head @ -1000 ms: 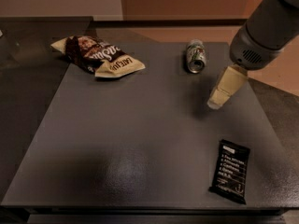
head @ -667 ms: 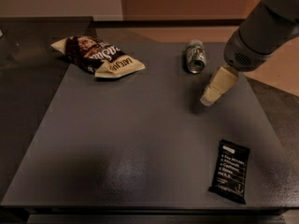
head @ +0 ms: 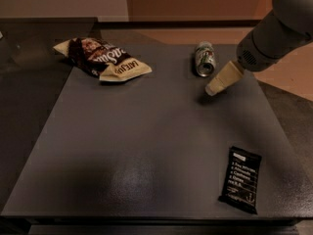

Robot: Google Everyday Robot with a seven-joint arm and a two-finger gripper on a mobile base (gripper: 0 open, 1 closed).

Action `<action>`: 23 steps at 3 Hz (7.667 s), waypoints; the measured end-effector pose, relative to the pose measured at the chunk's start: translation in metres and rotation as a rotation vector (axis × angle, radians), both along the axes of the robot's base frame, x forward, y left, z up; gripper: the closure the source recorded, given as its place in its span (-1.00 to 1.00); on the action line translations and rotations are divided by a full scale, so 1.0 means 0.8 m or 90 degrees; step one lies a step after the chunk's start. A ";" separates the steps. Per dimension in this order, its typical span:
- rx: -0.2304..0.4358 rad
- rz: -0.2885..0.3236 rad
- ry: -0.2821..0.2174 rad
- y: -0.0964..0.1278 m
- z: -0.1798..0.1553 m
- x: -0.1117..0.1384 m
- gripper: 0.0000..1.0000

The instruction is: Place 7up can upright

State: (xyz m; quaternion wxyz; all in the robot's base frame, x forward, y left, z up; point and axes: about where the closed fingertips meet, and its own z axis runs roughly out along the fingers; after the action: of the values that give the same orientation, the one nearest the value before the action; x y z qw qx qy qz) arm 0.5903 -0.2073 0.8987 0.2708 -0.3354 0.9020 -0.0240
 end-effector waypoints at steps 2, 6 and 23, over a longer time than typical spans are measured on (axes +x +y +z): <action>0.108 -0.124 -0.037 0.007 -0.005 0.040 -1.00; 0.106 -0.200 -0.079 0.035 -0.032 0.110 -1.00; 0.214 -0.723 0.120 0.026 0.116 0.132 1.00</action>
Offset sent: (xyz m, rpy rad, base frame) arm 0.0494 0.0144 -0.0074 0.2663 -0.0859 -0.2832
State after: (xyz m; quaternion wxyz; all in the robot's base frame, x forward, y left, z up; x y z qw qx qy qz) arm 0.6956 -0.1864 0.9915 0.1838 0.2457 0.9517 0.0076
